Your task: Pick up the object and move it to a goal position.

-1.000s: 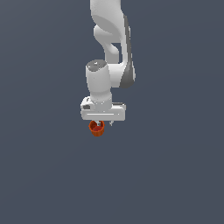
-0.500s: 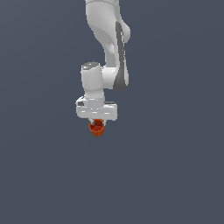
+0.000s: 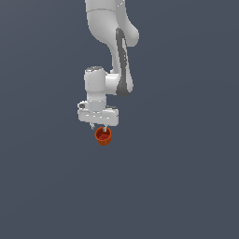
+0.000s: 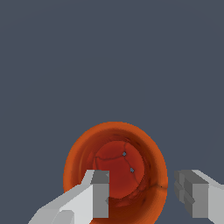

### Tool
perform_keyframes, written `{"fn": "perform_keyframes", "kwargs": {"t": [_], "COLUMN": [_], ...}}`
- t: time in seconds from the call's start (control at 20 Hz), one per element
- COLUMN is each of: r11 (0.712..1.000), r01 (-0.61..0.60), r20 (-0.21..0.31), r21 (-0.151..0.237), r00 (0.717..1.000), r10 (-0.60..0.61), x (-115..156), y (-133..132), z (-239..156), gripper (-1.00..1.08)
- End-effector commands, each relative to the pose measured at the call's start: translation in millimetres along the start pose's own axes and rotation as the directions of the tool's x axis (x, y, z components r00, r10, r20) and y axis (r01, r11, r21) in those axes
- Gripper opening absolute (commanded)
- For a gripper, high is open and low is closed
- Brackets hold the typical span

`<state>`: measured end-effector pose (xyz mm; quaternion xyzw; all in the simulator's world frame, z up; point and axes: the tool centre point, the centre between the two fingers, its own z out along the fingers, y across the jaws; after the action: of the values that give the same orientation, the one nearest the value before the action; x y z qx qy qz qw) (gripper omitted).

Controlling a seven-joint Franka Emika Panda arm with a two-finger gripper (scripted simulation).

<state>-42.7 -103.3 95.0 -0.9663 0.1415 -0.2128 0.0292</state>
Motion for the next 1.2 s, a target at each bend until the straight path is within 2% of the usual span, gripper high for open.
{"fn": "perform_keyframes", "kwargs": {"t": [0.0, 0.4, 0.75, 1.15], "r11": [1.0, 0.999, 0.999, 0.999], "r01": [-0.016, -0.041, -0.04, -0.04], "r20": [-0.02, -0.051, -0.05, -0.052], "r21": [-0.006, -0.017, -0.017, -0.019], "r00": [1.0, 0.998, 0.998, 0.998], "r10": [0.015, 0.04, 0.04, 0.039], "x": [-3, -9, -9, -9], "y": [7, 18, 18, 19], "z": [-1, -2, 2, 24], "gripper": [0.28, 0.28, 0.28, 0.28]}}
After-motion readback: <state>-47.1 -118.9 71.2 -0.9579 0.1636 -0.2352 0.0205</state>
